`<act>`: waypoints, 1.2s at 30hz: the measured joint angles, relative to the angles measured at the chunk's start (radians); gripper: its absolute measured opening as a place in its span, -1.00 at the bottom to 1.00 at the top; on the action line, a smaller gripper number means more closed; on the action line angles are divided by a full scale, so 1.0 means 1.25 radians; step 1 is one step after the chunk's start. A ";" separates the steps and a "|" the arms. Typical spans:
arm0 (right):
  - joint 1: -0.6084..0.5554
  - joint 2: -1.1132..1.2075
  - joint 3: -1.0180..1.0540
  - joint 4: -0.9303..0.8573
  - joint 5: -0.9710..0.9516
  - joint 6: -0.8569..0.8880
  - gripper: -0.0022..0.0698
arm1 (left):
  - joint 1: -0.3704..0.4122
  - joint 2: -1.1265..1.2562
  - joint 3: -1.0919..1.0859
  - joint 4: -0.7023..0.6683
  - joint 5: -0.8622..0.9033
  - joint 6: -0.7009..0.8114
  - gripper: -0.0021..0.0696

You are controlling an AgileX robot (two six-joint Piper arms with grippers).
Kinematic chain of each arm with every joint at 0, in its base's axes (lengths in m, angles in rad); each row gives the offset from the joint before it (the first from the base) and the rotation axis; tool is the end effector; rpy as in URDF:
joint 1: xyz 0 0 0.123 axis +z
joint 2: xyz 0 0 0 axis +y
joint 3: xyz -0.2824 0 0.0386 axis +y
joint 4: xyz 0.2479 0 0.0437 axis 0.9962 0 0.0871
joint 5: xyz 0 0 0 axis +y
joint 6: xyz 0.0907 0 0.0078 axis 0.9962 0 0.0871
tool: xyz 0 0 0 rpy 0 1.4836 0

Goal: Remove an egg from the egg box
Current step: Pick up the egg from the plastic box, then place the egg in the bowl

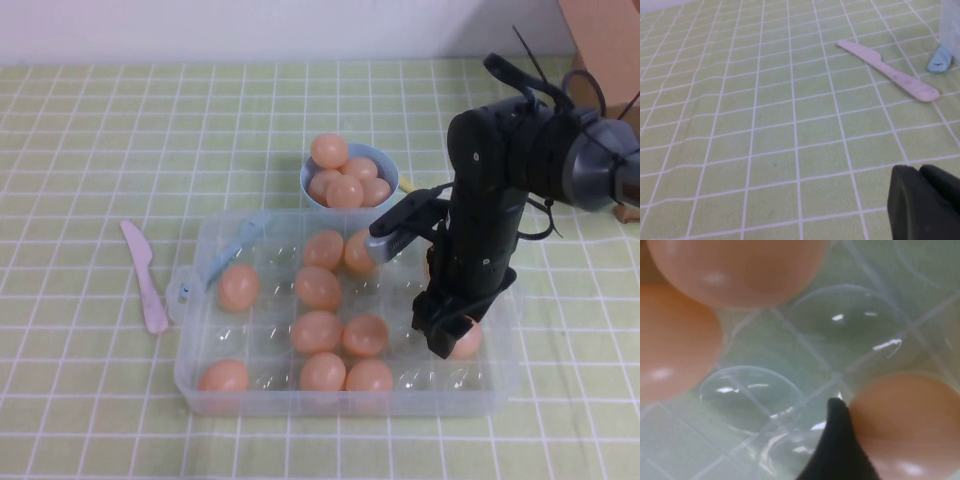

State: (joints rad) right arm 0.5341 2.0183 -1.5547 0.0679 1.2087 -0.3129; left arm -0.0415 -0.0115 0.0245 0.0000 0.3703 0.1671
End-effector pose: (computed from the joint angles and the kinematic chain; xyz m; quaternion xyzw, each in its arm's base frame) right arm 0.3387 0.2070 0.1983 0.3995 -0.9161 -0.0307 0.0106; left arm 0.0526 -0.0022 0.1721 0.0837 0.7993 0.0373 0.5939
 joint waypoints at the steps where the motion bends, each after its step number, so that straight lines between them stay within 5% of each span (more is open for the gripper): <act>1: 0.000 0.000 0.000 0.000 0.000 0.002 0.30 | 0.000 0.000 0.000 0.000 0.000 0.000 -0.95; 25: 0.000 -0.090 -0.150 -0.020 0.003 0.065 0.29 | 0.000 0.000 0.000 0.000 0.000 0.000 -0.95; 36: 0.000 -0.054 -0.158 -0.036 -0.333 0.072 0.29 | 0.000 0.000 0.000 0.000 0.000 0.000 -0.95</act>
State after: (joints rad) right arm 0.5341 1.9512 -1.7522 0.0223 0.7924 -0.2229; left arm -0.0415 -0.0115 0.0245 0.0000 0.3703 0.1671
